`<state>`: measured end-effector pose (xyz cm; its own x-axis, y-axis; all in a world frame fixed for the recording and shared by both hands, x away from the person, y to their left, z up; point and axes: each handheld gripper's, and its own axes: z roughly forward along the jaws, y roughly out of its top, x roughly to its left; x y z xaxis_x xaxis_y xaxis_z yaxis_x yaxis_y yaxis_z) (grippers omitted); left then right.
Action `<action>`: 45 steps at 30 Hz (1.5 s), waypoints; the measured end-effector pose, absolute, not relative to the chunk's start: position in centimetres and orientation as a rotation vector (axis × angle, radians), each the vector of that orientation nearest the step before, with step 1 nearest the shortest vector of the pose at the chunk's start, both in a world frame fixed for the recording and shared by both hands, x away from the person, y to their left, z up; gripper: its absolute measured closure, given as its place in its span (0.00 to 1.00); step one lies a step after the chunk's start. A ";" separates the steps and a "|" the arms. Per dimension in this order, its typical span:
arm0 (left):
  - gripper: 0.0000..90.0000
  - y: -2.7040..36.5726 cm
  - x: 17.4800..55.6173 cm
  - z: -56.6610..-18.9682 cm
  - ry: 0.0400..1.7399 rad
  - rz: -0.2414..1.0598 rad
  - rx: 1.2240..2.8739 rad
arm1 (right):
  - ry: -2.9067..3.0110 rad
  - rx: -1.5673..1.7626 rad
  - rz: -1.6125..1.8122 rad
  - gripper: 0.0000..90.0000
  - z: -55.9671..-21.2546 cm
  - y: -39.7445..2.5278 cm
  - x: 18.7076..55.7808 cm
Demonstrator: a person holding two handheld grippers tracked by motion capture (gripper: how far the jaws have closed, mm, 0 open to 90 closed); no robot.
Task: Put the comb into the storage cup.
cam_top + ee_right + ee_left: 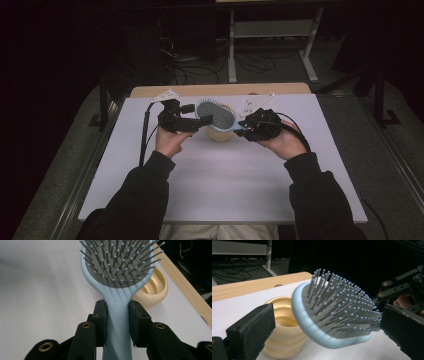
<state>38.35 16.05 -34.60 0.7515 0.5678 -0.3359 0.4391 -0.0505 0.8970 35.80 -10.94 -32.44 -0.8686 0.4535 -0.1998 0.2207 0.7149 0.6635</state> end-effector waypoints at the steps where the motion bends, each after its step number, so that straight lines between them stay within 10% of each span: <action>1: 0.00 15.9 38.3 -34.6 0.803 0.128 1.680 | 2.575 0.524 0.931 0.76 -32.4 -11.0 35.8; 45: 0.59 16.0 40.1 -34.7 0.813 -0.208 1.519 | 2.504 0.512 0.905 0.76 -33.0 -10.0 36.2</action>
